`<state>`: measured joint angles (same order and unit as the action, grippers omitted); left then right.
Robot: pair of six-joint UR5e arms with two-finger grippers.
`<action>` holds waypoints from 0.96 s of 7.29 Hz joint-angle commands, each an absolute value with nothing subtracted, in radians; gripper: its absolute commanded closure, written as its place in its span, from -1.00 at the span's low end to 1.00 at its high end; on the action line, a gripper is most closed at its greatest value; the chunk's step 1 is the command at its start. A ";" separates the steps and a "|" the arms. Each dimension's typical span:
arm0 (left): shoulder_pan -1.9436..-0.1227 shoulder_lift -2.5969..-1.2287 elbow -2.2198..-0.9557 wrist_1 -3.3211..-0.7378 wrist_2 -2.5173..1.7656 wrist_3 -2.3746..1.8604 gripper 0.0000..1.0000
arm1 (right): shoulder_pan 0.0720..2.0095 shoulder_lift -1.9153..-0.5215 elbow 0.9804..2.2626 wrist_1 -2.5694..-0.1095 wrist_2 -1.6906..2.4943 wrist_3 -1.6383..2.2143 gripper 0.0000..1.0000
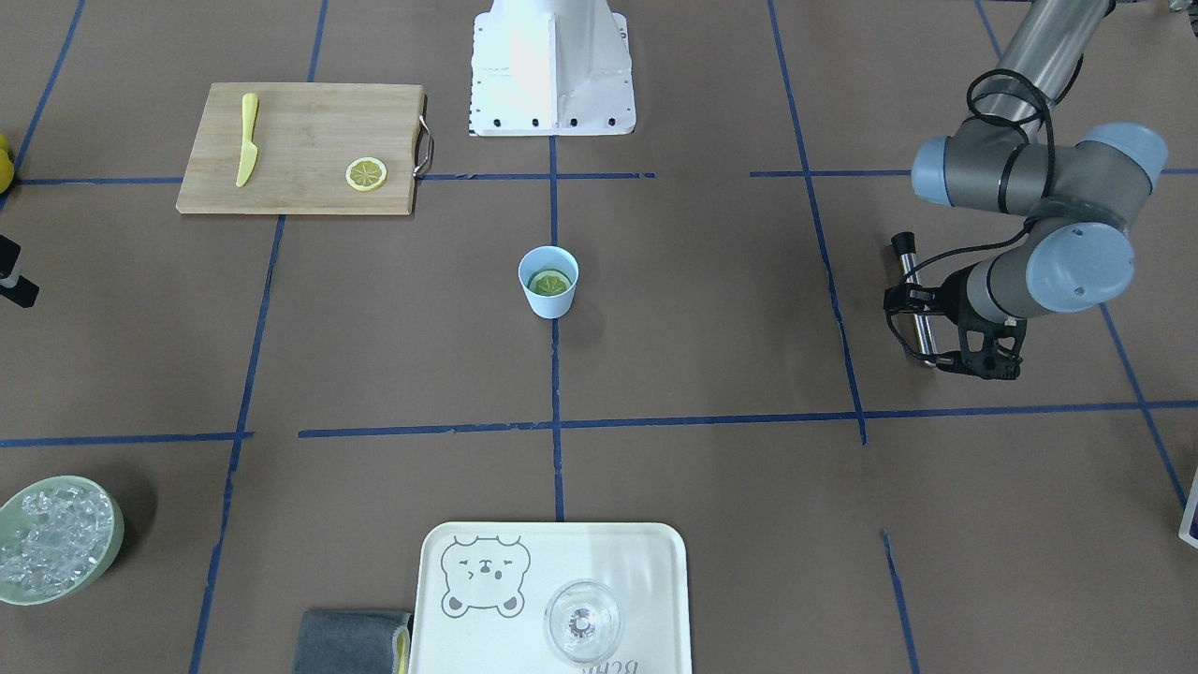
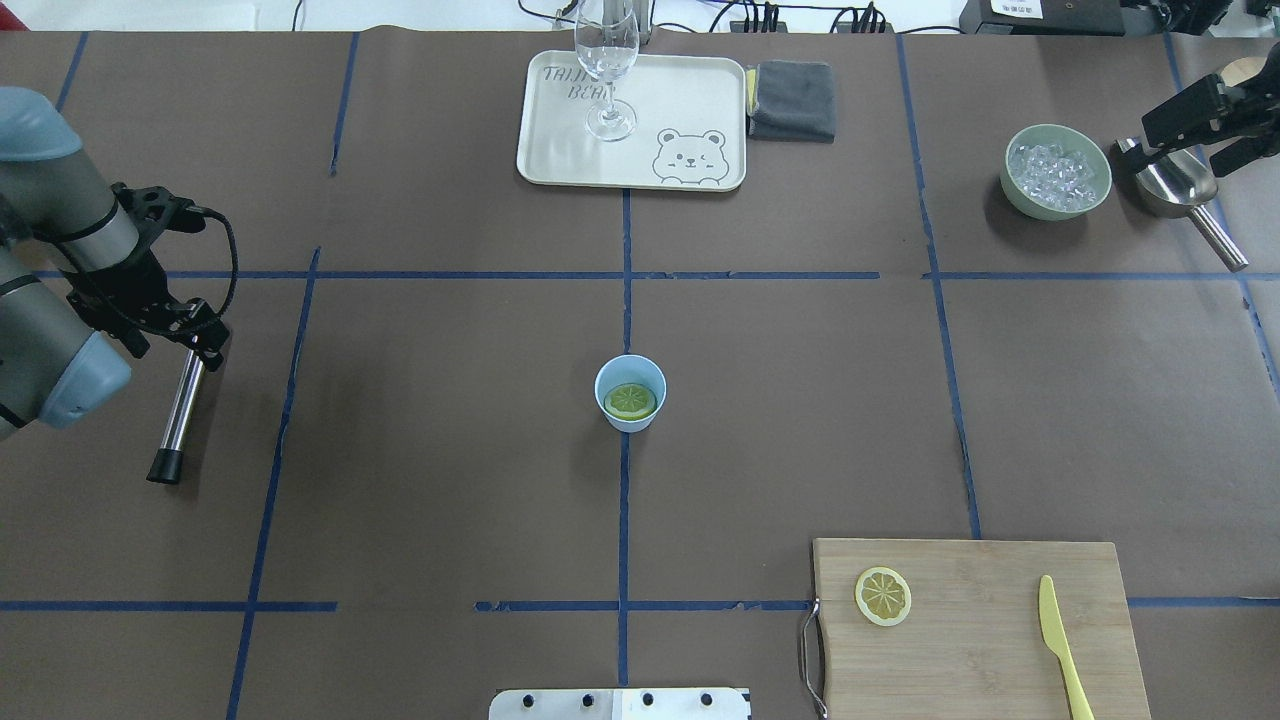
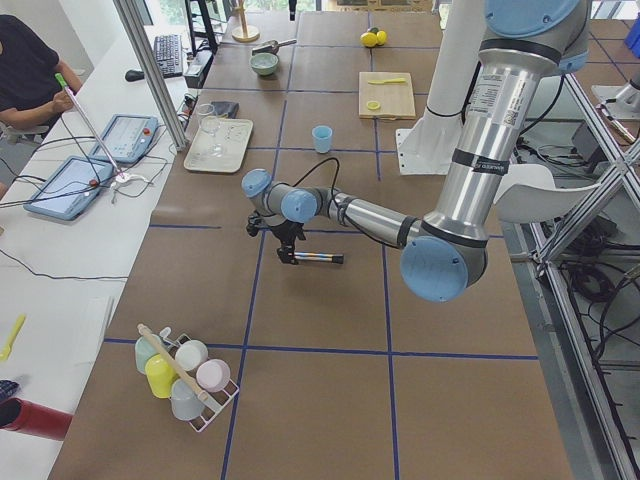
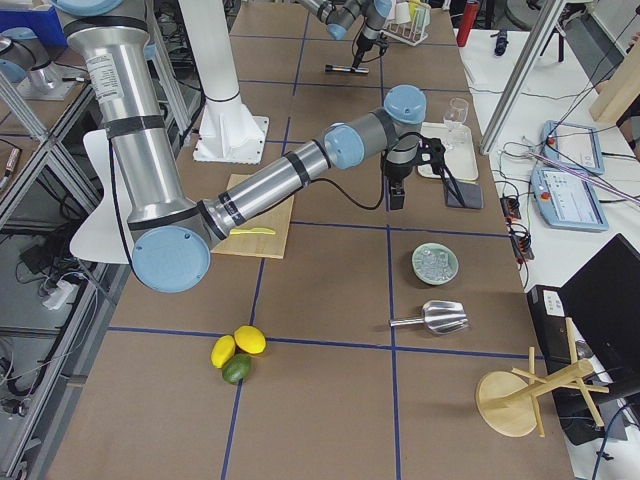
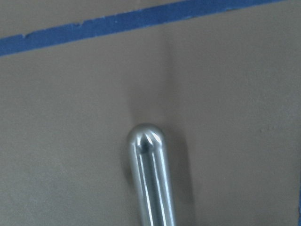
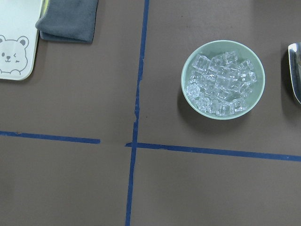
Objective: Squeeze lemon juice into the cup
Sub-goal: 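Move the left gripper down onto the steel muddler rod and grasp it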
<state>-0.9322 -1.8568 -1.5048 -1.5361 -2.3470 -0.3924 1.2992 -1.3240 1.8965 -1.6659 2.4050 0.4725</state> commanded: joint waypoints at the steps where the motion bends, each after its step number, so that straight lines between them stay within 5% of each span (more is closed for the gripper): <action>1: -0.928 -1.852 -1.497 -1.534 -2.347 -0.394 -1.00 | 1.301 -1.324 1.902 -1.664 2.404 0.472 -1.00; 5: -0.928 -1.848 -1.486 -1.534 -2.347 -0.394 -1.00 | 1.301 -1.322 1.908 -1.664 2.404 0.472 -1.00; 6: -0.928 -1.848 -1.486 -1.532 -2.345 -0.394 -0.74 | 1.301 -1.322 1.908 -1.664 2.404 0.472 -1.00; 7: -0.928 -1.847 -1.485 -1.531 -2.345 -0.399 -0.16 | 1.301 -1.321 1.908 -1.664 2.404 0.474 -1.00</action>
